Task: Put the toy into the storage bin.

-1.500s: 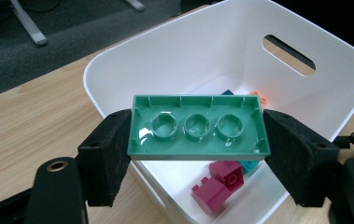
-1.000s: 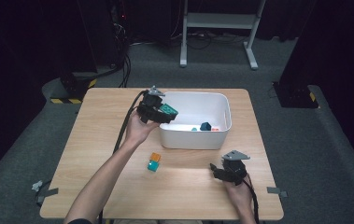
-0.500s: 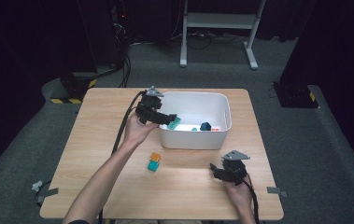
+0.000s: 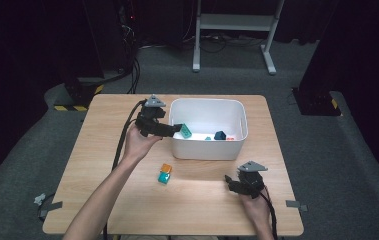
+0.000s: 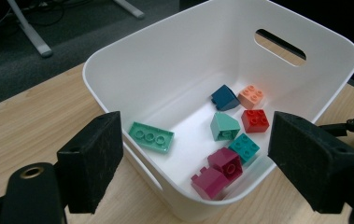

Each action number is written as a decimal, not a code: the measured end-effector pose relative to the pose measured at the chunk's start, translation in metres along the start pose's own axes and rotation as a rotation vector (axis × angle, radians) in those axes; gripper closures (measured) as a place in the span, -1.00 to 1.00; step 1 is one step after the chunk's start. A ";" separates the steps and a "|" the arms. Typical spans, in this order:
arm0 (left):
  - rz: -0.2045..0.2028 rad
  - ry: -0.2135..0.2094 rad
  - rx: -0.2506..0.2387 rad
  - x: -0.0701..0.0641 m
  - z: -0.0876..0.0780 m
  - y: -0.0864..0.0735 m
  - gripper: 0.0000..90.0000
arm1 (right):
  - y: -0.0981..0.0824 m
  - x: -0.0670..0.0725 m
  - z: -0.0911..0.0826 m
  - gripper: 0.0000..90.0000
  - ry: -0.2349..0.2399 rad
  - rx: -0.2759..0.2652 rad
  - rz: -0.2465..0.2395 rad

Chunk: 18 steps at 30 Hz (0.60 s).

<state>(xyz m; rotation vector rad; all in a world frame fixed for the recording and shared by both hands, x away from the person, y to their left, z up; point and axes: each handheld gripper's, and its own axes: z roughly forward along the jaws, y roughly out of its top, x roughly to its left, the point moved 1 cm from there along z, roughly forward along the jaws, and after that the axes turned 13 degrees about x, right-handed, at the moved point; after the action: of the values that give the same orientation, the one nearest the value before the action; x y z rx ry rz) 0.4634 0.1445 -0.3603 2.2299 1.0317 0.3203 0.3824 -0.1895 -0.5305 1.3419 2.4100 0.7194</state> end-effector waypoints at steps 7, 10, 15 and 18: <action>-0.021 -0.006 -0.009 0.000 -0.007 -0.017 -0.62 | 0.000 0.000 0.000 -0.26 0.000 0.000 0.000; -0.023 0.004 -0.012 -0.001 -0.008 -0.027 -0.62 | 0.000 0.000 0.000 -0.26 0.000 0.000 0.000; -0.036 0.014 -0.010 -0.004 -0.010 -0.045 -0.63 | 0.000 0.000 0.000 -0.26 0.001 0.000 -0.001; -0.042 0.025 0.001 -0.006 -0.009 -0.057 -0.63 | 0.000 0.000 0.000 -0.26 0.000 0.000 0.000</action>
<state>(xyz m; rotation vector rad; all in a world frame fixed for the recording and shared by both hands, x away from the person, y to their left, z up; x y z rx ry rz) 0.4215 0.1709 -0.3907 2.2071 1.0909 0.3303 0.3824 -0.1894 -0.5305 1.3419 2.4103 0.7195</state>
